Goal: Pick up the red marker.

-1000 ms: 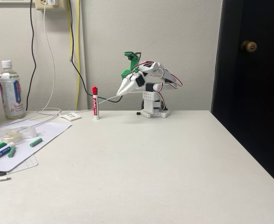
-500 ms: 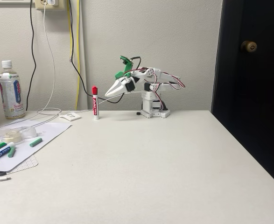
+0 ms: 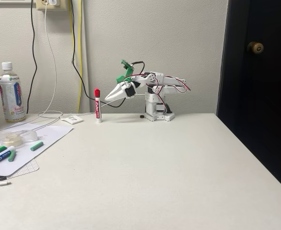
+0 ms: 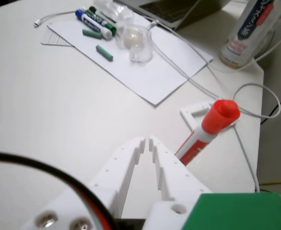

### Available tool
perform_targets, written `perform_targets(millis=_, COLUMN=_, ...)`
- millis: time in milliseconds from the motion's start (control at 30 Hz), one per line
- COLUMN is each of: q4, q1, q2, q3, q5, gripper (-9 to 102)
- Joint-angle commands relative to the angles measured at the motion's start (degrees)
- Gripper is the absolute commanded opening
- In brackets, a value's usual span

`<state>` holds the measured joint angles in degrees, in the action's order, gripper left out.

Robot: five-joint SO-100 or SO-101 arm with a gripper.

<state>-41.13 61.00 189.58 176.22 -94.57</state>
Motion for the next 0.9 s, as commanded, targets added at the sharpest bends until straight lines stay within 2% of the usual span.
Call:
perform_targets(millis=0, q4=-6.6, q1=1.0, q2=0.5, q3=-5.5, q5=0.4, gripper=0)
perform_targets(millis=167, q4=-13.7, q1=2.7, q2=0.6, q3=-8.4, q5=1.9, gripper=0)
perform_targets(millis=867, q4=-16.2, q1=12.8, q2=0.6, q3=-7.6, q5=-2.6, gripper=1)
